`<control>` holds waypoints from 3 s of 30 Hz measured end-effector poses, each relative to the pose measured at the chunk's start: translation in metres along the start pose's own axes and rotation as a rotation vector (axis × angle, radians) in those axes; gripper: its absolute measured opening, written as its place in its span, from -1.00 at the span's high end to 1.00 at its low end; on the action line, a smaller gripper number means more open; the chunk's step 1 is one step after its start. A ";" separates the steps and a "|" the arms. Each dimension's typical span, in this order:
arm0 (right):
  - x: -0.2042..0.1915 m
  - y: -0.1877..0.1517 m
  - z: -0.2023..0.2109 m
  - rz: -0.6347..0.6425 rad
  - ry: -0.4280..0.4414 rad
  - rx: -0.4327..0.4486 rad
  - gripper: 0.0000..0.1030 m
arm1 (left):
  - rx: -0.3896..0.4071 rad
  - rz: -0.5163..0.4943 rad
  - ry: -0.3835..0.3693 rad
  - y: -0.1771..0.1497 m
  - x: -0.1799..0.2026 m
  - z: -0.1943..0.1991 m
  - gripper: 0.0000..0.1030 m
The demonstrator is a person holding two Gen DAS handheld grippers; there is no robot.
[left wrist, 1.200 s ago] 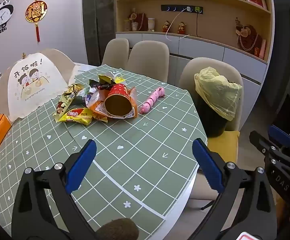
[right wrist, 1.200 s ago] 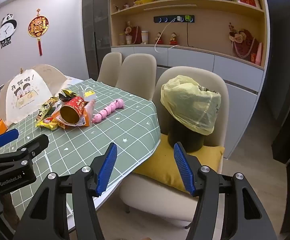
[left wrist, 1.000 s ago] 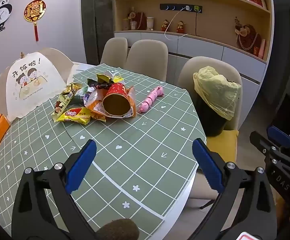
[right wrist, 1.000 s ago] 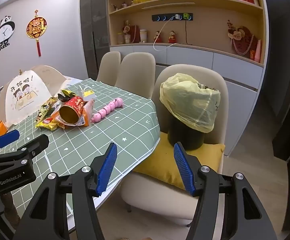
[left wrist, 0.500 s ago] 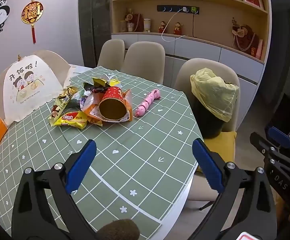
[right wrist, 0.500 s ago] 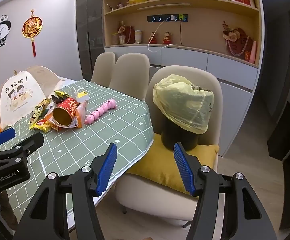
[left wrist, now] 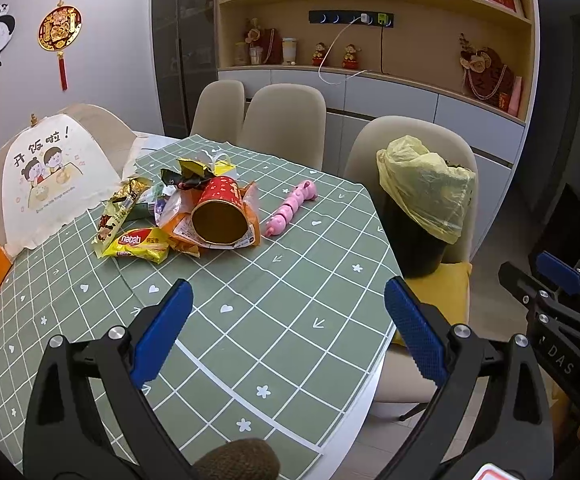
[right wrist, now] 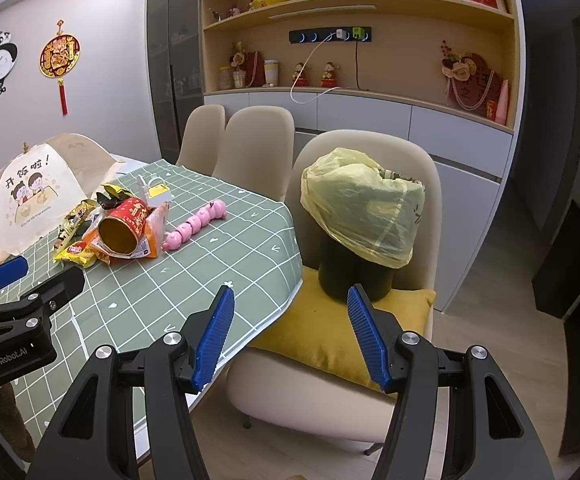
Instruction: Collect trash
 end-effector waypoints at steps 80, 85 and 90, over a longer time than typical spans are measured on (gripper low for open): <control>-0.175 0.061 -0.132 0.140 0.325 -0.127 -0.09 | -0.040 0.173 0.050 0.043 -0.215 -0.082 -0.82; -0.233 0.084 -0.154 0.180 0.365 -0.115 -0.09 | -0.051 0.193 0.096 0.044 -0.263 -0.092 -0.82; -0.268 0.068 -0.181 0.254 0.306 -0.147 -0.09 | -0.109 0.251 0.066 0.033 -0.289 -0.109 -0.82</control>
Point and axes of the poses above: each gripper's, at about its wrist camera, not at the fingertips, and z roughly against the way its jaws point, x to its right, y to its top, the point moved 2 cm from there along -z, roughly the way its jaws point, and after that the axes turned 5 degrees about -y, right-handed, at the moved point
